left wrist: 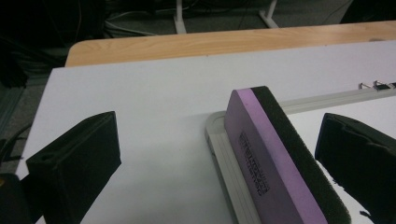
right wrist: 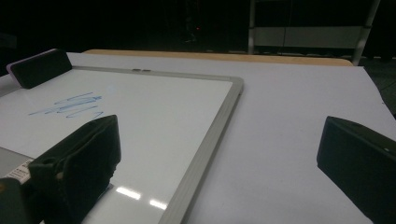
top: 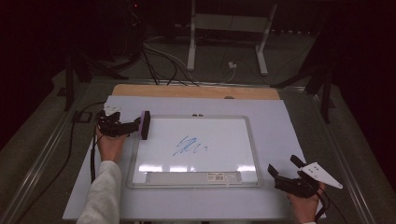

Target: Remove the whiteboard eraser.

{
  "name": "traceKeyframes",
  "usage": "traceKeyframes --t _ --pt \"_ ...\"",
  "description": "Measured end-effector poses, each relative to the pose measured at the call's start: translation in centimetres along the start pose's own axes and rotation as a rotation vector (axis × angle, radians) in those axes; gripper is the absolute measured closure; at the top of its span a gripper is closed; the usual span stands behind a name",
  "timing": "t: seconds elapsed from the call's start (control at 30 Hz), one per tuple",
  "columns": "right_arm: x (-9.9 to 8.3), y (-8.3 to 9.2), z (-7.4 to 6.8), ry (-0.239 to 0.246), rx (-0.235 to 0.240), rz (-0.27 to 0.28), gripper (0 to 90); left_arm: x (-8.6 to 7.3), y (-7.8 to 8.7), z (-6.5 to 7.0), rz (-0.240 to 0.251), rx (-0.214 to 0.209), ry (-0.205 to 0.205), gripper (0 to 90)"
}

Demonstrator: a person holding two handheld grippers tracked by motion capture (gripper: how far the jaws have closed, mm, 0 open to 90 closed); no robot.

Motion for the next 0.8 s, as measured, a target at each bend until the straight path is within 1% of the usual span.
traceKeyframes --t 0.23,0.3,0.4,0.53,0.67,0.73,0.8 --pt "0.01 0.06 -0.01 -0.004 0.001 0.001 0.2 -0.12 -0.34 0.16 -0.021 0.002 0.011 1.6" --pt "0.04 0.08 0.0 -0.001 0.0 0.003 0.2 -0.15 -0.39 0.1 -0.034 0.004 0.017 1.7" --pt "0.0 0.0 0.04 -0.004 0.001 0.0 0.2 -0.24 -0.51 0.04 -0.055 -0.002 0.023 2.8" --pt "0.01 0.02 0.0 -0.004 0.001 0.0 0.2 -0.35 -0.61 0.1 -0.075 -0.007 0.02 3.9" --pt "0.01 0.03 0.04 -0.007 0.002 0.001 0.2 -0.5 -0.85 0.37 -0.095 -0.011 0.019 6.7" --pt "0.01 0.04 0.05 -0.006 0.002 0.001 0.2 -0.64 -1.0 0.49 -0.111 -0.021 0.016 8.1" --pt "0.01 0.05 0.04 -0.007 0.001 0.001 0.2 -0.72 -1.08 0.66 -0.115 -0.036 0.011 12.5"
Point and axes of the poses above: each handheld gripper's, and its own axes: y roughly backward along the jaws, x roughly out of its top, z roughly to its right, the point moved 2 cm from there along -y, roughly forward along the jaws, and after that the axes turned 2 degrees about -z, right-handed, at the moved point
